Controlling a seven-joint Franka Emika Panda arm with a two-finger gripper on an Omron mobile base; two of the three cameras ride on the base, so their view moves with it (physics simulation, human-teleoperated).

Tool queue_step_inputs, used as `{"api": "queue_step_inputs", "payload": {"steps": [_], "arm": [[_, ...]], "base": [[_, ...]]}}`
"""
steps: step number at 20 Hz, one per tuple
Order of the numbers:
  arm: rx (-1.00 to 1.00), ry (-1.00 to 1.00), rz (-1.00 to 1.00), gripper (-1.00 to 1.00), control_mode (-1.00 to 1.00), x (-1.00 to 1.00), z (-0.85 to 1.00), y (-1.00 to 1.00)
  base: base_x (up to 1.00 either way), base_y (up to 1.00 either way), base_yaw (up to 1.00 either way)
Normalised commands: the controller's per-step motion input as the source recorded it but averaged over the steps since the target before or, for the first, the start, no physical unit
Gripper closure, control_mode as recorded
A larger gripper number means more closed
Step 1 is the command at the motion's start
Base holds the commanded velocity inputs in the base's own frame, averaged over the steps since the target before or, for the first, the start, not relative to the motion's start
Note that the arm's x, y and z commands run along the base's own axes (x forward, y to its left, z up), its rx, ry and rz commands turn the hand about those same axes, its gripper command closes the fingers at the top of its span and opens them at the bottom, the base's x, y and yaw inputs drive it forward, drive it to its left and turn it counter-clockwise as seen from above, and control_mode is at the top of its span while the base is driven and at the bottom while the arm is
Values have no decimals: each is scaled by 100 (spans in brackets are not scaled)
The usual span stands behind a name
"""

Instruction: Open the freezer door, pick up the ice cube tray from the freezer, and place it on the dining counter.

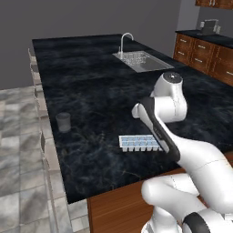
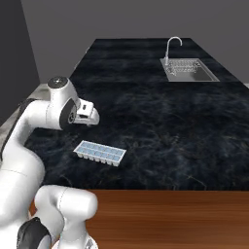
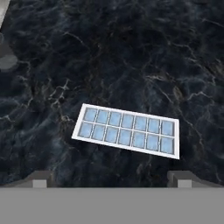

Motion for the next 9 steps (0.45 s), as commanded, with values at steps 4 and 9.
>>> {"api": "queue_step_inputs", "payload": {"steps": [4, 9], "arm": [[0, 0, 2, -100, -100, -80, 42, 23], [0, 0, 0, -100, -100, -82, 31, 5]], "base": [[0, 0, 0], [0, 0, 0]]}}
